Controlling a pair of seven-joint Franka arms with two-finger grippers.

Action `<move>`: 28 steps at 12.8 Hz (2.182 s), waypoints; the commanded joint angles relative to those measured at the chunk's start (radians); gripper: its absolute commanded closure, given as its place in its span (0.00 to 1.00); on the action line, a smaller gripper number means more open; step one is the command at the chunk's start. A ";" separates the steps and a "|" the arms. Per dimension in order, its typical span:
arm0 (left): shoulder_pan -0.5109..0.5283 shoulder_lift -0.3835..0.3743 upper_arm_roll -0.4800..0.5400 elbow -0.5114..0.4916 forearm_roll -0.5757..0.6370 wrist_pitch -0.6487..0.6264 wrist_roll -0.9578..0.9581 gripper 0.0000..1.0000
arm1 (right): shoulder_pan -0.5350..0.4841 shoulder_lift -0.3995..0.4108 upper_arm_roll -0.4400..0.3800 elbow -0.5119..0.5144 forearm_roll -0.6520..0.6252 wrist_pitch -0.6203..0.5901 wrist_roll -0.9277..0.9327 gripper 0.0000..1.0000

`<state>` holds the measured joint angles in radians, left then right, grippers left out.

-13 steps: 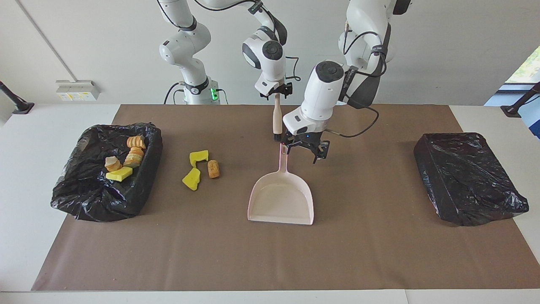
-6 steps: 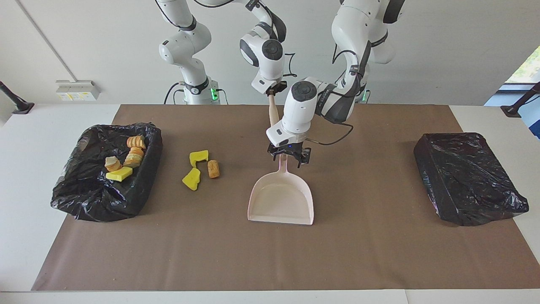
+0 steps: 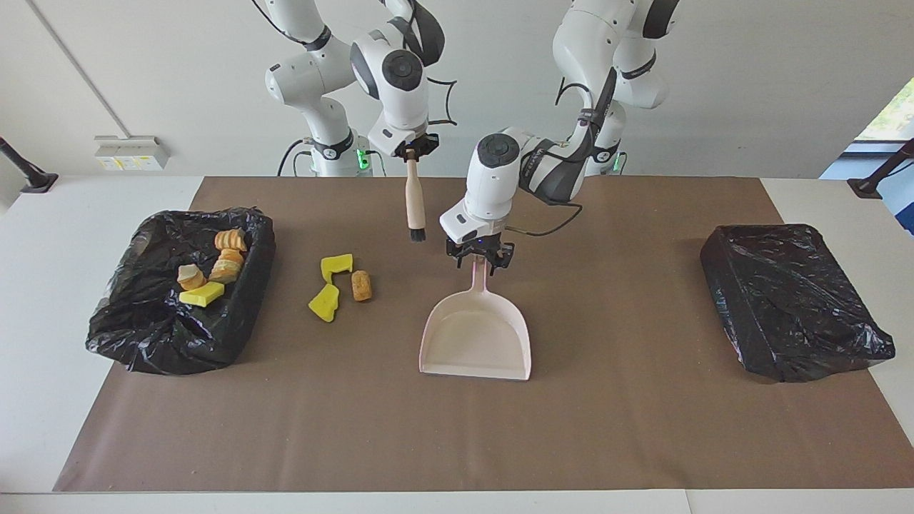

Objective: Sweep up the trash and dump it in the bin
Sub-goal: 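Pick up the brush from the mat with the right gripper, then sweep the scraps toward the dustpan with the brush in the right gripper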

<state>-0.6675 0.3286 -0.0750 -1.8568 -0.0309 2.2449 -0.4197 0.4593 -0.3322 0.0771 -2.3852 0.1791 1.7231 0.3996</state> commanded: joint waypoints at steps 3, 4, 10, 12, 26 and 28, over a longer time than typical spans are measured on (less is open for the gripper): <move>-0.006 -0.025 0.020 -0.025 0.155 0.035 -0.015 0.74 | -0.224 0.086 0.013 0.087 -0.220 0.044 -0.206 1.00; -0.003 -0.025 0.020 -0.025 0.176 0.035 -0.008 0.84 | -0.266 0.138 0.016 0.131 -0.302 0.030 -0.229 1.00; 0.032 -0.062 0.024 -0.028 0.209 -0.005 0.308 1.00 | -0.309 0.321 0.012 0.228 -0.521 0.027 -0.260 1.00; 0.068 -0.092 0.024 -0.033 0.207 -0.097 0.581 1.00 | -0.315 0.369 0.013 0.238 -0.532 0.027 -0.260 1.00; 0.106 -0.207 0.024 -0.257 0.197 -0.047 1.135 1.00 | -0.275 0.369 0.015 0.273 -0.006 -0.077 -0.251 1.00; 0.117 -0.209 0.024 -0.262 0.200 -0.034 1.148 1.00 | -0.295 0.360 0.013 0.282 -0.050 -0.105 -0.242 1.00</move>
<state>-0.5494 0.1590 -0.0618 -2.0643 0.1586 2.1791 0.7062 0.1887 0.0396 0.0870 -2.1180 0.1608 1.6499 0.1395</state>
